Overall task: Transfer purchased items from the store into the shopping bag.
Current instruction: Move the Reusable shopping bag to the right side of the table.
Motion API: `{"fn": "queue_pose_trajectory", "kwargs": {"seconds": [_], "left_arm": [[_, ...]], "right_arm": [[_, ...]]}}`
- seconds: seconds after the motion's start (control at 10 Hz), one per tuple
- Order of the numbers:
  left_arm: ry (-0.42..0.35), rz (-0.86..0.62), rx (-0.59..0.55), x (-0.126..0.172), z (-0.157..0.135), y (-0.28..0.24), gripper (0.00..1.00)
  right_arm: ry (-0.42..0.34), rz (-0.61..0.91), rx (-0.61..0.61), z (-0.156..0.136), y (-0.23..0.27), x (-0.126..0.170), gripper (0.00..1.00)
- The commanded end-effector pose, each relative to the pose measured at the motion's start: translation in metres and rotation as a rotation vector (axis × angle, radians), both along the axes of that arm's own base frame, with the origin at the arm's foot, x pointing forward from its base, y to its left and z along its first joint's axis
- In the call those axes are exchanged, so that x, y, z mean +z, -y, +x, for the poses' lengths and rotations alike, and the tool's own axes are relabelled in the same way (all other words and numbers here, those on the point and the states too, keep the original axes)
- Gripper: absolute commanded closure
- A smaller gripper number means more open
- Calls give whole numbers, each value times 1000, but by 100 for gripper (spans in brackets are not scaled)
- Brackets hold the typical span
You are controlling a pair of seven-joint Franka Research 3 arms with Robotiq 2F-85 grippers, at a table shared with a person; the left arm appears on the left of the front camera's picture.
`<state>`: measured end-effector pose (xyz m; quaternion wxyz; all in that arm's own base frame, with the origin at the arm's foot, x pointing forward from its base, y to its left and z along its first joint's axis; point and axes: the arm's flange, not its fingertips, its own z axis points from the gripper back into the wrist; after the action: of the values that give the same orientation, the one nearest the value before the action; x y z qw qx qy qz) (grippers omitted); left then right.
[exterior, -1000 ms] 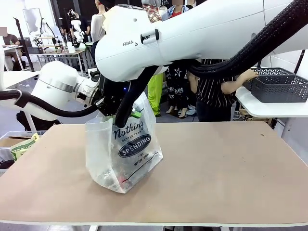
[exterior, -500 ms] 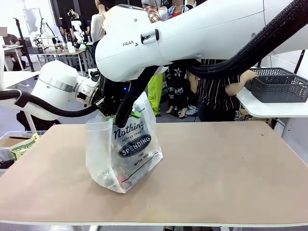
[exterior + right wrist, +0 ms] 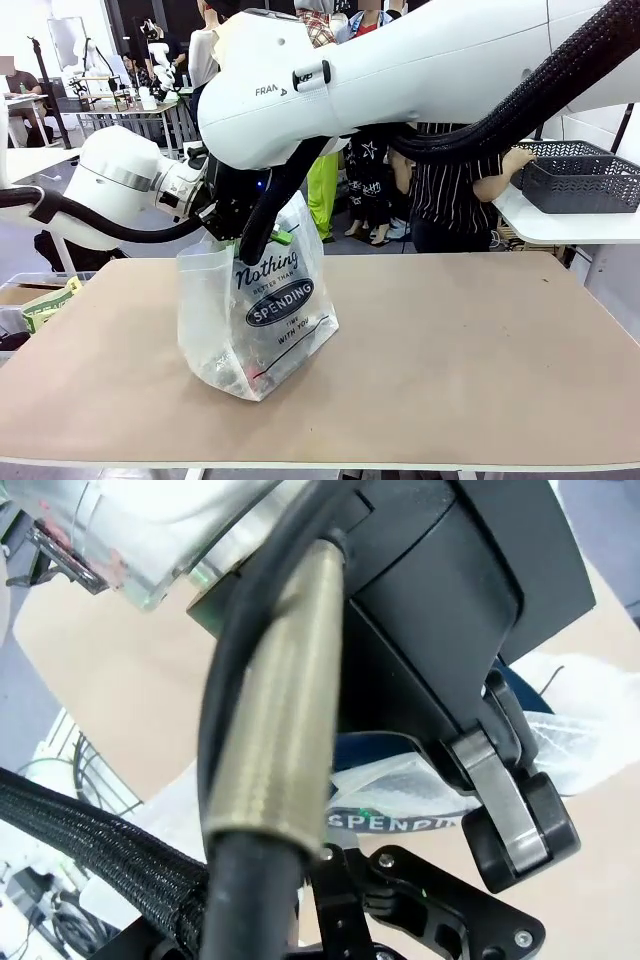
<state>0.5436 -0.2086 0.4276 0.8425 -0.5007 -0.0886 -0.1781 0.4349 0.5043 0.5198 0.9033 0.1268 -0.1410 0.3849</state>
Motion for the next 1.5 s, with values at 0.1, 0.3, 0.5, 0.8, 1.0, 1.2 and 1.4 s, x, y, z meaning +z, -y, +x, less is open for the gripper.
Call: {"fn": "queue_pose_trajectory", "kwargs": {"seconds": [0.1,0.3,0.5,0.8,1.0,1.2,1.4], "left_arm": [[4,-22,34,-3,-6,0,100],[3,-23,37,-3,-7,-3,100],[3,-29,45,-2,-7,-5,100],[7,-35,61,-2,-7,-10,100],[14,-33,64,-1,-8,-11,100],[18,-35,71,-1,-9,-14,100],[26,-25,77,1,-11,-16,100]], "right_arm": [[8,36,-39,-7,-3,6,40],[17,39,-52,-9,0,8,0],[23,46,-83,-12,7,11,0],[22,53,-129,-20,18,15,0],[47,75,-174,-29,34,21,0],[66,87,-234,-39,60,28,0],[81,137,-381,-46,105,39,0]]}}
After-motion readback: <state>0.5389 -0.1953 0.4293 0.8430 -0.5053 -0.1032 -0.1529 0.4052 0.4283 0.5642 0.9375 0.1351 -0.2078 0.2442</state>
